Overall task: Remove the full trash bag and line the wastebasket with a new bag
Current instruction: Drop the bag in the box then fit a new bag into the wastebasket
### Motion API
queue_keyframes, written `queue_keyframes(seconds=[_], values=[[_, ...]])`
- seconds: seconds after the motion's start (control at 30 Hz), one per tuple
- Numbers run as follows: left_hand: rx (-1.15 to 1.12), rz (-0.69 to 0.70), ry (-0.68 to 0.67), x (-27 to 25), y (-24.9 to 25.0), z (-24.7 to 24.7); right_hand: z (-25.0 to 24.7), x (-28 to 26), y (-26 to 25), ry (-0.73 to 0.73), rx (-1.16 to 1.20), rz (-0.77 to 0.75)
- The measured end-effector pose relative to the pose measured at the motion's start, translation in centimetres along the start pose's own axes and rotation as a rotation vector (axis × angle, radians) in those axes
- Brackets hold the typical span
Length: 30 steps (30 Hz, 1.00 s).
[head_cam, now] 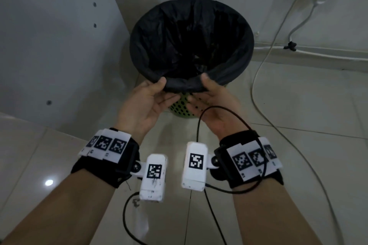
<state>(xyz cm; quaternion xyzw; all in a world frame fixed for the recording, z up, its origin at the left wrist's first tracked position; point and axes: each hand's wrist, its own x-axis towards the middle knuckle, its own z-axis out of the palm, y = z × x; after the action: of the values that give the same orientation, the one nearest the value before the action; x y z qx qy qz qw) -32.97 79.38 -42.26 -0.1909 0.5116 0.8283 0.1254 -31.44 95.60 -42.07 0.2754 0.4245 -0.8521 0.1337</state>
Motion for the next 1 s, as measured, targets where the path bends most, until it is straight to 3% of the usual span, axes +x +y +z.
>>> queue_keyframes(seconds=[0.1,0.27,0.37,0.5,0.67,0.87,1.0], values=[[0.027,0.017,-0.026,0.3,0.6,-0.5,-1.7,0.6,-1.4,0.105,0.143,-0.061],[0.099,0.068,0.023,1.5,1.2,-1.2,-1.8,0.0,-2.0,-0.010,0.326,-0.014],[0.083,0.082,0.061,1.7,1.0,-1.0,-0.9,-0.2,-1.5,-0.015,0.313,-0.044],[-0.027,0.018,-0.005,0.9,0.3,-0.4,-0.1,0.1,-0.2,0.029,0.289,-0.086],[-0.056,-0.012,0.014,0.5,-0.3,0.5,-1.4,-0.5,0.3,-0.075,0.233,0.017],[-0.008,0.002,0.028,1.1,0.2,0.0,-2.7,0.1,-1.5,0.042,0.247,-0.020],[-0.048,0.008,0.014,0.9,0.4,0.2,-1.7,-0.1,-1.6,0.025,0.300,-0.023]])
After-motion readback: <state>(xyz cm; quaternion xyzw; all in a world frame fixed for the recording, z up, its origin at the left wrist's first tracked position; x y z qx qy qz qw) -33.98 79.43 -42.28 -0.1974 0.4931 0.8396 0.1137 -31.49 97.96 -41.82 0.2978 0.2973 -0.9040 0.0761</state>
